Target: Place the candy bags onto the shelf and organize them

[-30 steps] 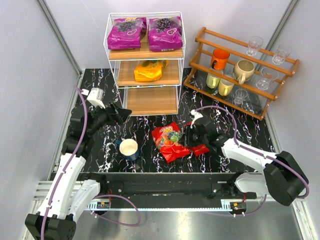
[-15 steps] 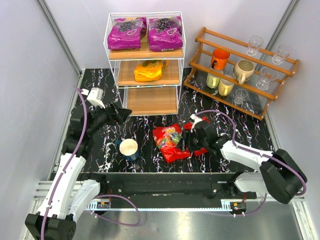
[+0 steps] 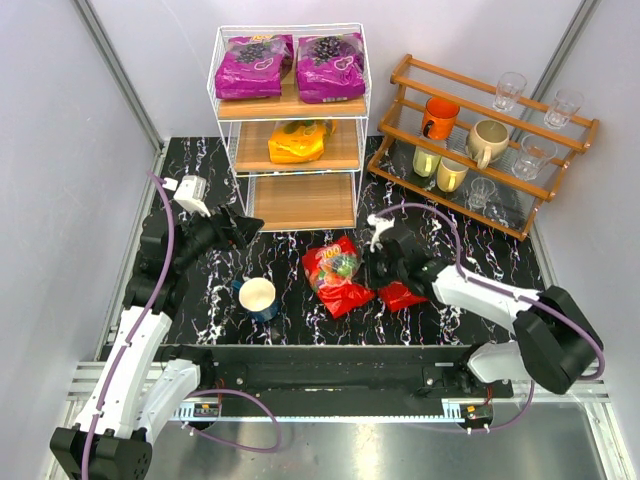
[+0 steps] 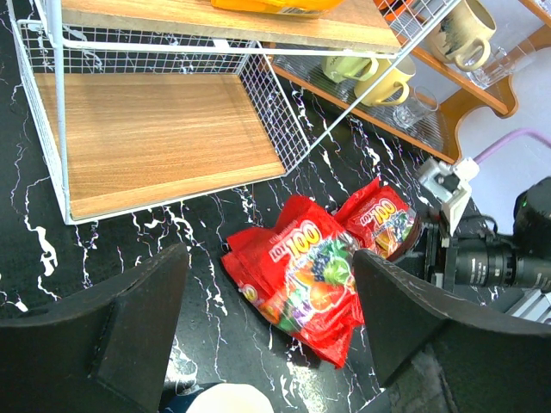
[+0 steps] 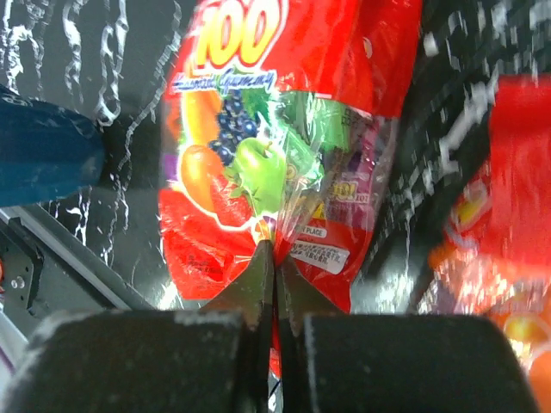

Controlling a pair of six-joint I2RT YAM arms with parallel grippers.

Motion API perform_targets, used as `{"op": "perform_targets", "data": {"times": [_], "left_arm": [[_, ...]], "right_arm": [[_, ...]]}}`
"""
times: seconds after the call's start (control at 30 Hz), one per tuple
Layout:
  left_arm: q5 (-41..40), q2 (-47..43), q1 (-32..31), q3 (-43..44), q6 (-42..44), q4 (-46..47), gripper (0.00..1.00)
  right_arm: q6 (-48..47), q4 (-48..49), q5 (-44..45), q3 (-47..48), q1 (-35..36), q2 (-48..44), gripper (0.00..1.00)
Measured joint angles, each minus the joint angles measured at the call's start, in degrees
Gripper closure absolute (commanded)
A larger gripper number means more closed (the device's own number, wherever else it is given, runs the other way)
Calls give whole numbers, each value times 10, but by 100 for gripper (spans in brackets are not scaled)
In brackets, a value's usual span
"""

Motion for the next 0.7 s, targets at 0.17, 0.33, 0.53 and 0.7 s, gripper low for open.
{"op": "perform_targets", "data": {"times": [0.17,0.33,0.53,0.7], "left_arm": [[-1,0,0,0,5,-4,20],[-7,0,0,0,22,-20,20],[-12,-2,0,0,30,-34,20],[-17,-5,0,0,32,-36,20]], "right_arm": [[-80,-30,22,118,21,54,100],[-150,-33,50,201,26,96,100],[-211,-30,55,270,26,164,100],[-234,-27,43,330,29,216,100]]}}
